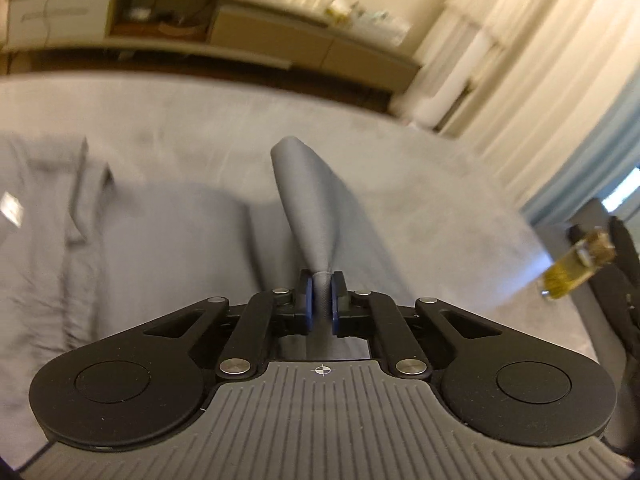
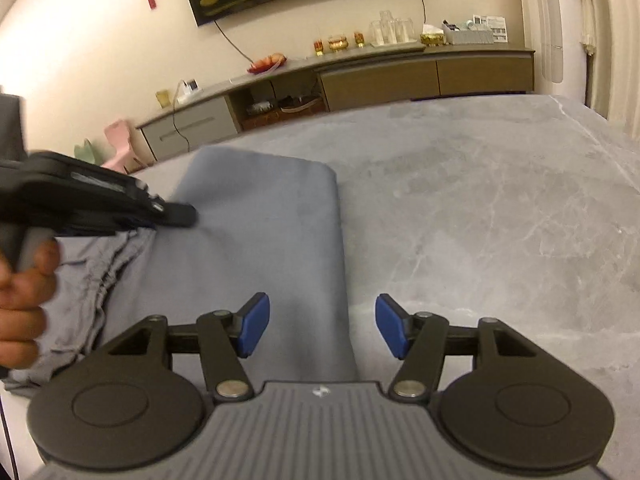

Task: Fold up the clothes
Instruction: 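Grasp the trouser end with the left gripper and fold it over the stack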

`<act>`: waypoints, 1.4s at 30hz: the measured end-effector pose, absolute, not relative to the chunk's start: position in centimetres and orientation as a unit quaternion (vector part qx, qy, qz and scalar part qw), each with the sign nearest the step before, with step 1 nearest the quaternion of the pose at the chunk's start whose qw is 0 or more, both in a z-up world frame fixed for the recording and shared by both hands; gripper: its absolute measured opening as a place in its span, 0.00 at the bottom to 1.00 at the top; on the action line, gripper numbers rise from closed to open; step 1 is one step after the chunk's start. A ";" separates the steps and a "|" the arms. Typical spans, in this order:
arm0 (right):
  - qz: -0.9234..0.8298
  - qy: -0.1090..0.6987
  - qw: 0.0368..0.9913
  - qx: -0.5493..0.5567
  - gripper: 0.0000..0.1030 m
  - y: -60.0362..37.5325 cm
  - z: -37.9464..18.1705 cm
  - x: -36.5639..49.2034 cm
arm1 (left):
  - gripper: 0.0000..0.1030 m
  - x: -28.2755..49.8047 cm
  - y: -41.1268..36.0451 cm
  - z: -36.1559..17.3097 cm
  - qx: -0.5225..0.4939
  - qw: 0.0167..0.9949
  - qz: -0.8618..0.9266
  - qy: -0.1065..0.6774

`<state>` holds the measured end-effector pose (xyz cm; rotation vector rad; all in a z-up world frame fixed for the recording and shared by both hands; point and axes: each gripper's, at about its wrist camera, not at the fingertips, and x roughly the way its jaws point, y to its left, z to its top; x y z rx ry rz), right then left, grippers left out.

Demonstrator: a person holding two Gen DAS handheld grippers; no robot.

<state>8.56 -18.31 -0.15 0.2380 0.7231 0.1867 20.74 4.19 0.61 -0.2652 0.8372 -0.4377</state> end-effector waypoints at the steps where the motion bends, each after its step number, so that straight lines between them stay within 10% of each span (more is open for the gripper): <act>1: 0.096 0.349 0.925 0.120 0.61 -18.3 0.0 8.5 | 0.00 20.3 5.3 1.5 -0.126 0.886 -0.207 0.395; 10: 0.143 0.385 0.909 0.066 0.68 -14.5 -1.1 8.7 | 0.19 21.4 7.6 -4.1 -0.030 0.891 -0.097 0.442; 21: 0.118 0.345 0.927 0.086 0.51 -15.6 -0.1 8.1 | 0.35 19.9 4.6 -4.7 0.059 0.900 -0.100 0.420; 24: 0.101 0.394 0.908 0.099 0.21 -16.2 -1.7 9.2 | 0.34 20.1 4.1 -4.9 0.061 0.900 -0.092 0.422; 33: 0.165 0.305 0.935 0.078 0.24 -15.1 2.9 11.7 | 0.32 13.1 5.1 -1.7 0.027 0.904 -0.169 0.392; 42: 0.172 0.396 0.896 0.099 0.23 -15.4 -1.3 14.3 | 0.35 11.4 4.2 -6.4 0.057 0.898 -0.149 0.410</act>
